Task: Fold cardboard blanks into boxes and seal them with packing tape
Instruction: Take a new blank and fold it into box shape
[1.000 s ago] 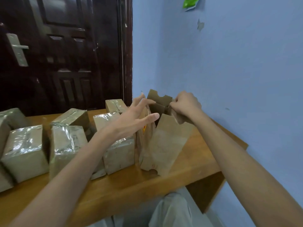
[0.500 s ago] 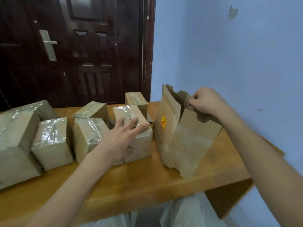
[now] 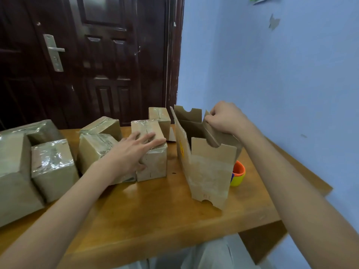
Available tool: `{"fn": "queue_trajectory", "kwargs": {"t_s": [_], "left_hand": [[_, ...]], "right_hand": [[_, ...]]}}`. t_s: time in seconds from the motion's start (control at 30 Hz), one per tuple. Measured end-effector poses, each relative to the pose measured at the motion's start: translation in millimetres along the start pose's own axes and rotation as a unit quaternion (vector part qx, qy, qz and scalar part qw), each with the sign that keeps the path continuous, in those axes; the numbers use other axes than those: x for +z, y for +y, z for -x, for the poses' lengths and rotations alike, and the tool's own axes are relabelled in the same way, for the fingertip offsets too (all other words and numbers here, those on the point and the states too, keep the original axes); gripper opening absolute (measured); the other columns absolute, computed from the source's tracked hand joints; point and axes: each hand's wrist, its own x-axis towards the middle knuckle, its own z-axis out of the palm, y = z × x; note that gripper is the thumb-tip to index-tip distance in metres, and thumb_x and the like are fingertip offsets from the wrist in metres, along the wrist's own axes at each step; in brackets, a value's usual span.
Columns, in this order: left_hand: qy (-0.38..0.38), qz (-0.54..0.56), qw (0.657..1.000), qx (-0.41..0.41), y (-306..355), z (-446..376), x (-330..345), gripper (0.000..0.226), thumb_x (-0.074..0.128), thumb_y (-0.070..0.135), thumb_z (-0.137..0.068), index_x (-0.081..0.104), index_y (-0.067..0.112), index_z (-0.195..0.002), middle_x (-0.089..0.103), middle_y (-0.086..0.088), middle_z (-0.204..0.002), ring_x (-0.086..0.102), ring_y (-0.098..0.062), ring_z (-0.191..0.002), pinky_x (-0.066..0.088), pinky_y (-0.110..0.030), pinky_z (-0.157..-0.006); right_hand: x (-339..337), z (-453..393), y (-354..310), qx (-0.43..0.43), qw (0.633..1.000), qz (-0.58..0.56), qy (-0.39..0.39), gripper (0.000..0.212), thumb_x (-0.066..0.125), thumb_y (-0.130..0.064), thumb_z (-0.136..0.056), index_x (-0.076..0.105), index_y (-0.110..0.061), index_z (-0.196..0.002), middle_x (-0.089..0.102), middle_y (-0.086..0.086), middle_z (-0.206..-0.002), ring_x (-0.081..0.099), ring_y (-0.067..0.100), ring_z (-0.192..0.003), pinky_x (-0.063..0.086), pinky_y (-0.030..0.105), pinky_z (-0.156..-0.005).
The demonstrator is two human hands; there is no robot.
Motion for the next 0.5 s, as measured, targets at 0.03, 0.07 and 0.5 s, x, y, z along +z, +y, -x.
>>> {"fn": "queue_trajectory", "kwargs": {"t_s": [0.03,0.07,0.5], "left_hand": [[-0.001,-0.003,1.0,0.005,-3,-1,0,0.116,0.082,0.039,-0.086,-0.006,0.056,-0.159,0.008,0.005,-0.174,0.014,-0.031,-0.157,0.033,-0.054,-0.121],[0.0,-0.005,1.0,0.008,-6,-1,1,0.116,0.082,0.04,-0.086,-0.007,0.057,-0.159,0.008,0.005,-0.174,0.013,-0.031,-0.158,0.026,-0.055,-0.124],[0.3,0.248,0.908,0.152,109,-5,-62,0.071,0.06,0.073,-0.092,0.051,0.034,-0.15,0.033,0.009,-0.167,0.014,-0.018,-0.161,0.02,-0.048,-0.126]], "right_hand": [[0,-1,-2,-0.001,1.0,-0.002,-0.004,0.033,0.054,-0.027,-0.094,0.057,-0.01,-0.066,0.052,0.006,-0.066,0.055,0.026,-0.069,0.042,0.033,-0.06],[-1,-1,-4,-0.002,1.0,0.0,-0.007,0.033,0.054,-0.028,-0.094,0.056,-0.011,-0.066,0.052,0.006,-0.066,0.056,0.027,-0.07,0.042,0.034,-0.06],[-1,11,8,0.043,0.997,0.009,-0.059,0.028,0.051,-0.043,-0.098,0.069,-0.026,-0.111,0.071,0.003,-0.114,0.064,0.026,-0.102,0.054,0.037,-0.078]]}}
